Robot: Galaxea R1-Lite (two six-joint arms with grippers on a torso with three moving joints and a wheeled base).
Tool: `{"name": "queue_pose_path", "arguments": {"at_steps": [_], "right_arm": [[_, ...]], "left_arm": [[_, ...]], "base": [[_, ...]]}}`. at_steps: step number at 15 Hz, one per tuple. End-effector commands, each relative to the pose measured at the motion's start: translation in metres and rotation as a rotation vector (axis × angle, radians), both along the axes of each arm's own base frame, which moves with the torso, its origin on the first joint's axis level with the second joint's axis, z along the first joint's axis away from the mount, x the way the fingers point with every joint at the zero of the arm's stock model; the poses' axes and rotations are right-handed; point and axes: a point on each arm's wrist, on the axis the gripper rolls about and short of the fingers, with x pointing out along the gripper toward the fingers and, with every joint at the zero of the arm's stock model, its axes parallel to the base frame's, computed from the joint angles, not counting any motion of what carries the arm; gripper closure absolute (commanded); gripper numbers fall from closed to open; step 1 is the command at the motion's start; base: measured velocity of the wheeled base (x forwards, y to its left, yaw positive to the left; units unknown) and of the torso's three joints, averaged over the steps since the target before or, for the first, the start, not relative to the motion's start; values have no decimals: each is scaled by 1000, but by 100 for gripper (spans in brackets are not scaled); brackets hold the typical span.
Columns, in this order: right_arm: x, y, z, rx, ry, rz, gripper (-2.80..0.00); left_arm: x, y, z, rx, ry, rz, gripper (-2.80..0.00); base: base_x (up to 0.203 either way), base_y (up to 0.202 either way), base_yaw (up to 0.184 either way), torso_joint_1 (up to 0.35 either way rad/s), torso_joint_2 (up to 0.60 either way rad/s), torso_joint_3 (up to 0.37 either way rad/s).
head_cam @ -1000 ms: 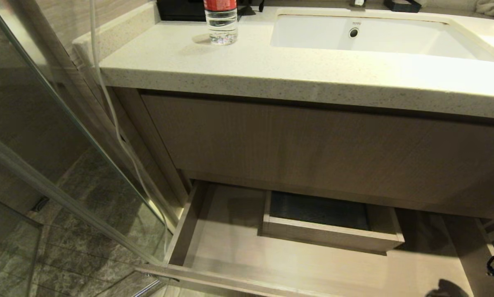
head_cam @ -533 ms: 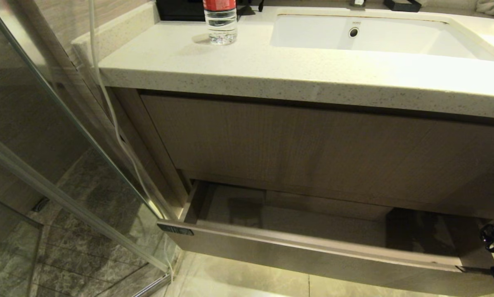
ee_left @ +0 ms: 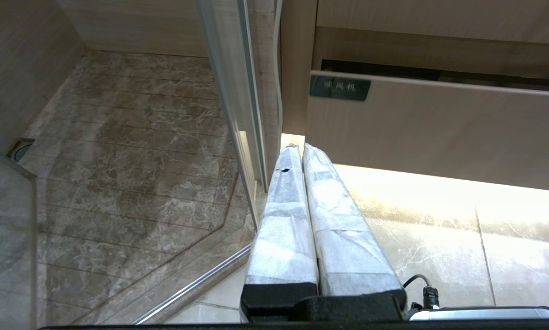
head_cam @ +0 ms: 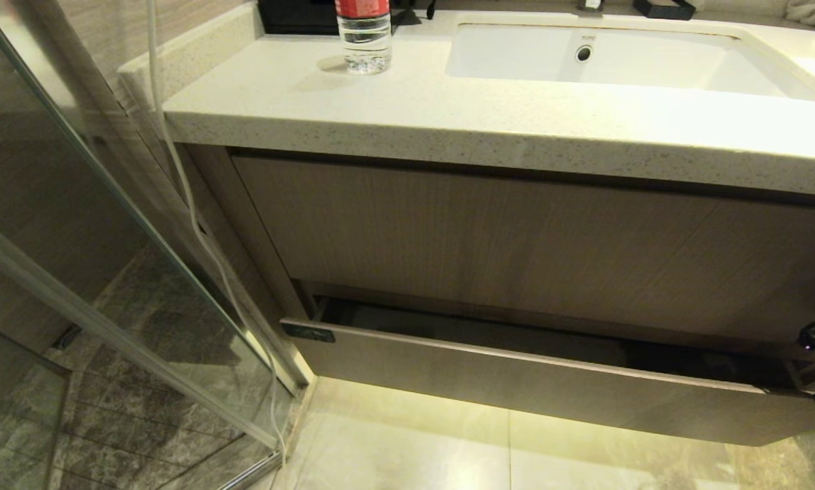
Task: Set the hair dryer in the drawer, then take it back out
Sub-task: Close the drawer
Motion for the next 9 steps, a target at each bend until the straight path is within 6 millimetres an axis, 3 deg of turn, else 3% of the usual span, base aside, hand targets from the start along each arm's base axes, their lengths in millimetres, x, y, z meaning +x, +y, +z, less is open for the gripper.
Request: {"name": "queue_pose_path", "arguments": {"at_steps": [1, 6, 9], "right_arm": [[-10, 8, 25, -53, -77, 19, 0], [-29, 22, 29, -59, -85, 76, 0], [-33, 28, 13, -46, -43, 242, 0]], "left_arm": [[0, 0, 0, 0, 0, 0, 0], [0, 0, 0, 0, 0, 0, 0], [0, 0, 0, 0, 0, 0, 0]], "base": [[0, 0, 0, 0, 0, 0], [0, 0, 0, 0, 0, 0], [0, 0, 0, 0, 0, 0]]}}
